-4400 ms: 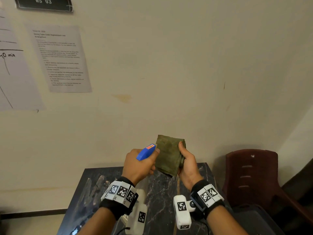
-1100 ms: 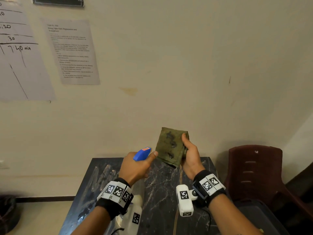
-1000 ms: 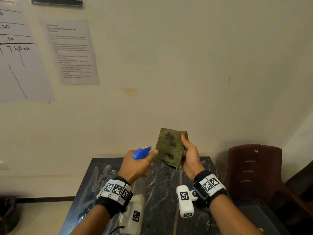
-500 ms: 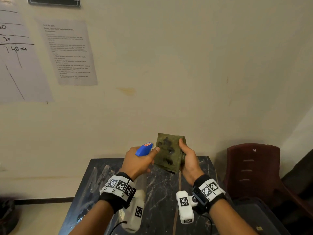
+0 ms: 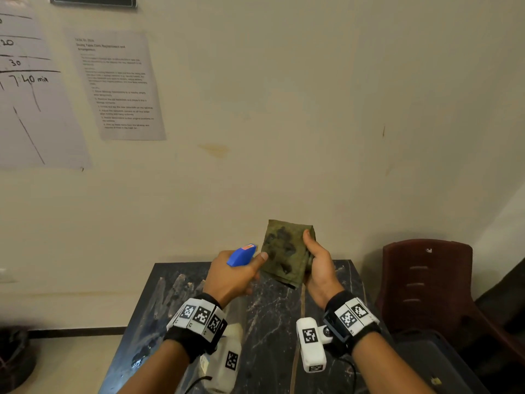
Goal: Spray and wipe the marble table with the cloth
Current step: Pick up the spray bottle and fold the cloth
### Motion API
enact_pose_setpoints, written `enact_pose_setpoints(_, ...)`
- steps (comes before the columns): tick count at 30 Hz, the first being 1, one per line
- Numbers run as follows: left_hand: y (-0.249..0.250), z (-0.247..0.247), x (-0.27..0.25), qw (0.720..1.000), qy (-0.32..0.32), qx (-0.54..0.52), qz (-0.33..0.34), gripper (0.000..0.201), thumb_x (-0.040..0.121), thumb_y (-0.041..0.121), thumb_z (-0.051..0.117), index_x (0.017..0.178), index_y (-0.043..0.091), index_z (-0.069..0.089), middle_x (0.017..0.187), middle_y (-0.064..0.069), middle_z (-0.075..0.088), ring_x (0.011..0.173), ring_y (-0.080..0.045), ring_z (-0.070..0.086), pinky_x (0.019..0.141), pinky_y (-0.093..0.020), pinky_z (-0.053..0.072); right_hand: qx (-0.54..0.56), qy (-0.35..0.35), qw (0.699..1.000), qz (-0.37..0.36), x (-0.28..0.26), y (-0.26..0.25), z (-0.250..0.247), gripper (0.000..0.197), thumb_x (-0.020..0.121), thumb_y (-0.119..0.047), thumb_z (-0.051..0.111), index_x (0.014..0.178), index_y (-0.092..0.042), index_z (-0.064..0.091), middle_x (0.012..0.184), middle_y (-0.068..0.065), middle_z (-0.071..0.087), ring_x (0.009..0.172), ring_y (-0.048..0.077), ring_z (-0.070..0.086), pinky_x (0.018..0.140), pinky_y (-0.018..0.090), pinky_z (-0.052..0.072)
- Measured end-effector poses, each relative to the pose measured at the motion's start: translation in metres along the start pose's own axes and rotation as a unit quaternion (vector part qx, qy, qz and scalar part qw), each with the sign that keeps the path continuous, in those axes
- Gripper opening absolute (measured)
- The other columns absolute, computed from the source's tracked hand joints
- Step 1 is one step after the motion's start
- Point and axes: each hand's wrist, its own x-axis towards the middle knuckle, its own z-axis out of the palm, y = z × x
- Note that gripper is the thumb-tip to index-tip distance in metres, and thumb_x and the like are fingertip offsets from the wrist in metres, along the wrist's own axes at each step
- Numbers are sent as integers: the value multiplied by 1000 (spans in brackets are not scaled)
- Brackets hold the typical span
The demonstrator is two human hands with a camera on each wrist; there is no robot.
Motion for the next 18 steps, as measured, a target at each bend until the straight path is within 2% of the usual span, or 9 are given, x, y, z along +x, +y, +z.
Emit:
enact_pose_setpoints(5,20,-2,4,1000,18,18,10,42,93,48,72,72,12,66,56,-2,66,47,-18,63,51,-25,53,-29,-12,999,6,-1,8,-1,47,104,-43,45,130,-10,65,122,18,71,112,35,69,101,52,51)
enact_pose_setpoints(10,33,1,7,999,25,44,15,46,91,54,72,71,13,65,53,-2,65,46,-16,64,61,-29,61,-45,-25,999,6,0,13,-2,53,99,-50,51,133,-11,64,127,19,68,118,38,65,108,57,45)
enact_pose_setpoints(13,37,1,4,999,19,29,23,41,92,53,72,79,15,68,60,-2,71,47,-17,65,56,-28,59,-60,-27,998,4,0,11,-1,58,93,-54,54,133,-13,64,128,19,67,120,39,64,109,59,43)
enact_pose_setpoints(15,39,2,-1,999,-11,13,28,32,93,50,72,88,18,71,69,-4,75,48,-19,64,49,-25,52,-67,-26,997,1,0,10,-3,56,96,-53,52,133,-13,63,128,18,68,119,38,64,108,58,44)
enact_pose_setpoints(18,43,7,-8,998,-50,1,47,30,94,47,72,89,17,72,74,-6,77,47,-18,63,46,-21,47,-68,-23,997,-3,-1,10,-4,53,99,-50,50,131,-11,65,125,20,69,116,38,66,105,56,47)
